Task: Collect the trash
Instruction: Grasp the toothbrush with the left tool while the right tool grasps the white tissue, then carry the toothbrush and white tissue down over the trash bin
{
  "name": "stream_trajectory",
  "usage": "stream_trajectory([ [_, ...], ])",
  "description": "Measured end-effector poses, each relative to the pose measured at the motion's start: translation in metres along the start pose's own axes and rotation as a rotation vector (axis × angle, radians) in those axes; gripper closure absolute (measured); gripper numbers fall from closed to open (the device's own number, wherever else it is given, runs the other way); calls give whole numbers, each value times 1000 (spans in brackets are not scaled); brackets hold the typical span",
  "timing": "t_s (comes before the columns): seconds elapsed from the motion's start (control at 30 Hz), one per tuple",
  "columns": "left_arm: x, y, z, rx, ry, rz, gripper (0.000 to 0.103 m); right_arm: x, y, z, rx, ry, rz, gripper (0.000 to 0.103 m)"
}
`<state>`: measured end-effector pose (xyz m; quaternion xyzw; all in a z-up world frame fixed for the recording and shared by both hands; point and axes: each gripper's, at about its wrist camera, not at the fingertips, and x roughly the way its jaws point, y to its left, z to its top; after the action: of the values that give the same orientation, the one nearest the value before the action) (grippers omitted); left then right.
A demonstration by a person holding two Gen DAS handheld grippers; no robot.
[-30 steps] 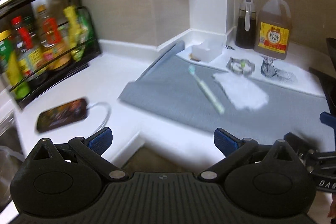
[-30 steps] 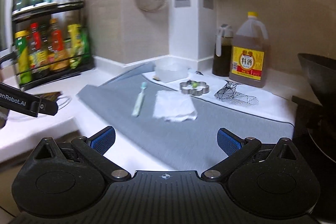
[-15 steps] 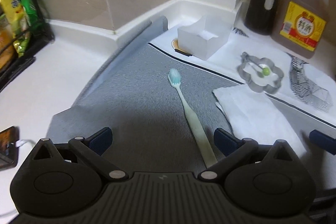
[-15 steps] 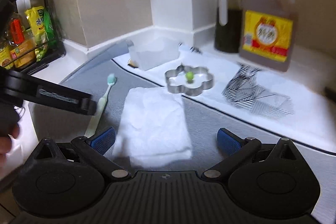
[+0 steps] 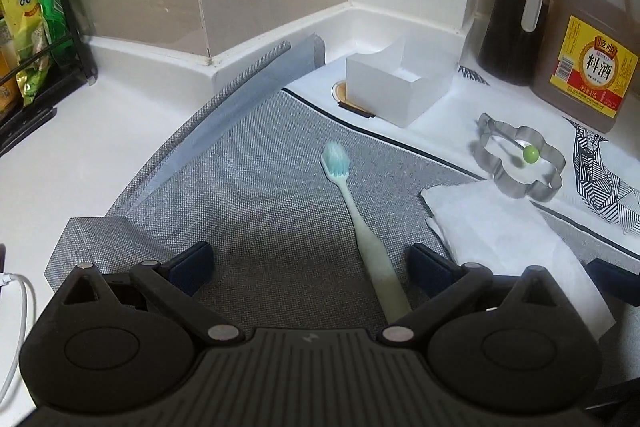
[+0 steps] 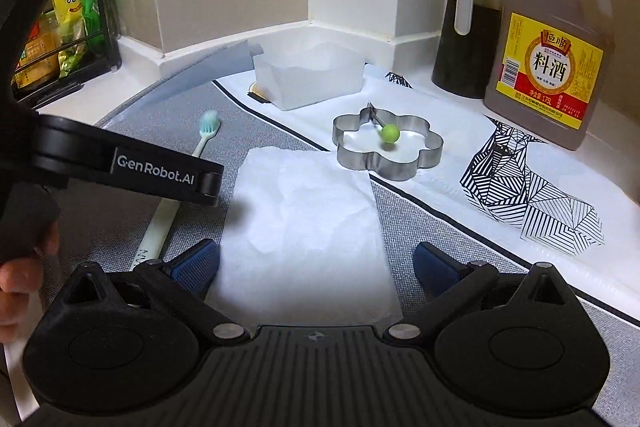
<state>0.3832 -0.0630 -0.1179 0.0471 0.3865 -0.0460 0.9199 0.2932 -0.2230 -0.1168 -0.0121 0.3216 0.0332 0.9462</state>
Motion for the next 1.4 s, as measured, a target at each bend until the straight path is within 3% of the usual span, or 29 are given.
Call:
stream_trajectory([
  [0.2, -2, -1, -1, 0, -16, 9, 0, 0, 0, 0, -3, -1, -3, 0],
  [0.47, -7, -5, 0, 24, 39, -24, 2, 3, 3, 3, 3, -3, -19, 0],
  [0.5, -12, -7, -1, 33, 31, -38, 16, 2, 3, 3, 3, -6, -16, 2],
  [0.53, -18, -8, -1, 46, 23, -60, 47, 0, 4, 2, -1, -17, -11, 6],
  [0.57, -23, -9, 0, 58, 31, -87, 85, -5, 5, 1, -9, -36, -10, 24],
  [0.6, -26, -10, 0, 57, 46, -97, 87, -9, 6, -1, -18, -52, -9, 48],
  [0.63, -28, -9, 1, 49, 57, -99, 90, -12, 8, -2, -27, -64, -10, 61],
  [0.67, -30, -7, 1, 40, 61, -104, 90, -15, 9, -4, -31, -73, -3, 82],
  [0.7, -32, -5, 0, 35, 57, -104, 90, -17, 8, -5, -21, -75, 5, 93],
  [0.8, -43, 1, -1, 38, 28, -96, 90, -27, 0, -8, 45, -95, 46, 95],
  [1.1, -103, 17, -16, 36, -44, -113, 90, -87, -5, -14, 86, -227, 44, 95],
  [1.4, -195, 29, -68, 52, -94, -112, 90, -181, 8, -40, 103, -343, 123, 95],
])
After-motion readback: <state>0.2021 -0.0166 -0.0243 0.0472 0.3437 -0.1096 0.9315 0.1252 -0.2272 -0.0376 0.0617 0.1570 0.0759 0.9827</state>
